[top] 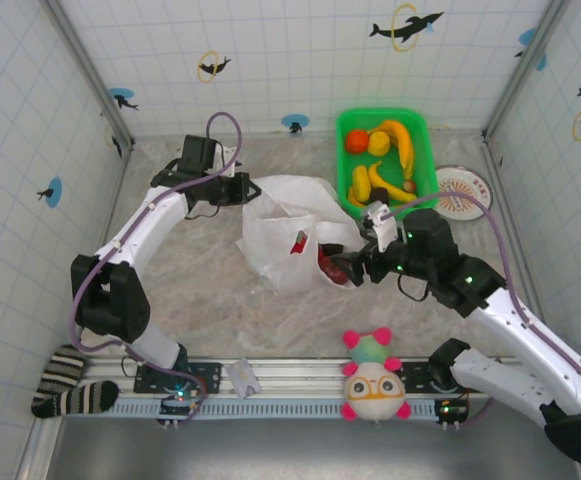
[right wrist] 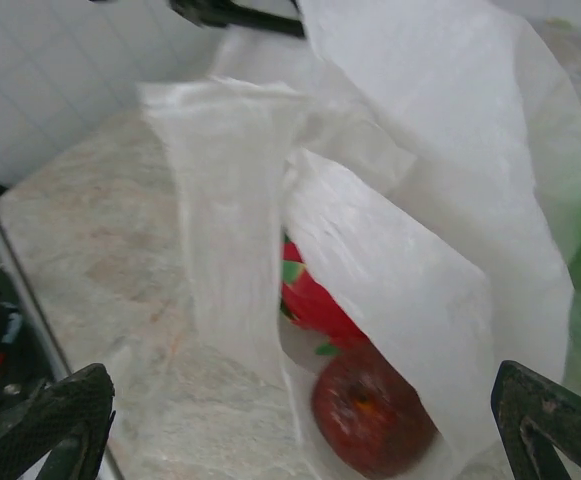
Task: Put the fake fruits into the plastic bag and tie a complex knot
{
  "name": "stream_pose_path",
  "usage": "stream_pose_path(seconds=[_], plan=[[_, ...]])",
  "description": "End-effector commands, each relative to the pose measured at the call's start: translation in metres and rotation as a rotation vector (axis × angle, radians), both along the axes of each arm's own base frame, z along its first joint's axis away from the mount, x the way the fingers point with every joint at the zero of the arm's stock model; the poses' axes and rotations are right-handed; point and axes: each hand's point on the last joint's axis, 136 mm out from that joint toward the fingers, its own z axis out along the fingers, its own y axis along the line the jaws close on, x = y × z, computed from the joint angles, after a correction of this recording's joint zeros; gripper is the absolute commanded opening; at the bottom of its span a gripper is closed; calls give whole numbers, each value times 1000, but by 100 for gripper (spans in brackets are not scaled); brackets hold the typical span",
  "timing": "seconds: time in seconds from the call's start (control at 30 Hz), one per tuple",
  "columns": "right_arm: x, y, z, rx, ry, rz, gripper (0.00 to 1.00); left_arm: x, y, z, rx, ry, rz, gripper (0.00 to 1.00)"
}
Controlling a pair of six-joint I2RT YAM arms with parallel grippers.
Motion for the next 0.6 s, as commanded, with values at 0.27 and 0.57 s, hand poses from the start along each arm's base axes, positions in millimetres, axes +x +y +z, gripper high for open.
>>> stream_pose_path(seconds=[0.27, 0.57], plan=[[13, 29, 36, -75, -321, 280, 99, 9, 0, 12, -9, -35, -4, 12], [34, 72, 31, -31, -283, 411, 90, 8, 1, 13, -1, -38, 1, 13]])
